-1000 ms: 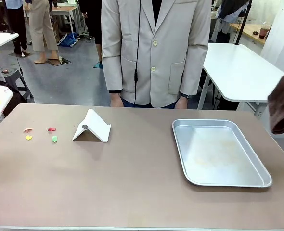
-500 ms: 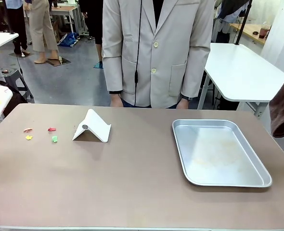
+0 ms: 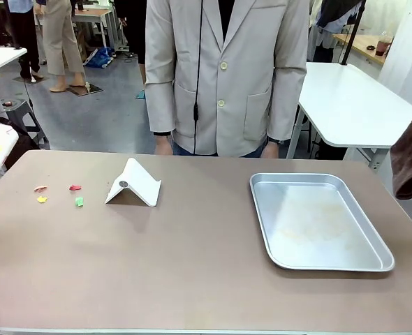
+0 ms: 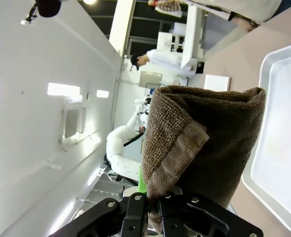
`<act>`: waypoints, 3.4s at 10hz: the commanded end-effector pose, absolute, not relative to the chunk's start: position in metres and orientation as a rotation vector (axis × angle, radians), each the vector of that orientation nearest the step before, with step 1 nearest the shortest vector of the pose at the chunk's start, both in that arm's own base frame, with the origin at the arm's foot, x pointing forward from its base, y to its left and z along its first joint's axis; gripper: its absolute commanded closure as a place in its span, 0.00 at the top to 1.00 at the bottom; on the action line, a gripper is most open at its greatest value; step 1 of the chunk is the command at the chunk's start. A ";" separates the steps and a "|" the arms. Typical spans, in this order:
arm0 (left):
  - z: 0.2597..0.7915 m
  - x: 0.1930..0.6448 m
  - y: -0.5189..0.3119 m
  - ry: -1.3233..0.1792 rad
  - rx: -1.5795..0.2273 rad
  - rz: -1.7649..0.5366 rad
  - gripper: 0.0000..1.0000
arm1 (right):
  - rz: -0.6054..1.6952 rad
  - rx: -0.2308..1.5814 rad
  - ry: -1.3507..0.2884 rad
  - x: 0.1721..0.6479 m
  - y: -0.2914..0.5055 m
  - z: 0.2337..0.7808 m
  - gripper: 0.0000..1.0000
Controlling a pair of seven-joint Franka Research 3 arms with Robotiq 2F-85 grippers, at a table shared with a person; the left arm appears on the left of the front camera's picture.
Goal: Clean the surface of the table.
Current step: Clean the area not pointed to by the person.
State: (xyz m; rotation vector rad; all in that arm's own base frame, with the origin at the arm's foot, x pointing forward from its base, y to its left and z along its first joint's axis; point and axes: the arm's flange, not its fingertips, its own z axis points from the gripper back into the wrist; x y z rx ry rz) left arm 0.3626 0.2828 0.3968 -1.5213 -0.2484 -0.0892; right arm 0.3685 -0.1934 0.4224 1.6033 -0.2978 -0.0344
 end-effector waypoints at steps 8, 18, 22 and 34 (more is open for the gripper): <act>0.404 0.355 0.291 -0.248 -1.535 -0.103 0.00 | -0.025 1.607 -0.303 0.366 -0.193 0.427 0.00; 0.384 0.376 0.262 -0.188 -1.354 -0.107 0.22 | -0.025 1.607 -0.303 0.366 -0.193 0.427 0.00; 0.369 0.400 0.282 -0.320 -1.093 0.103 0.22 | -0.025 1.607 -0.303 0.366 -0.193 0.427 0.00; 0.332 0.447 0.313 -0.264 -0.874 0.304 0.03 | -0.025 1.607 -0.303 0.366 -0.193 0.427 0.00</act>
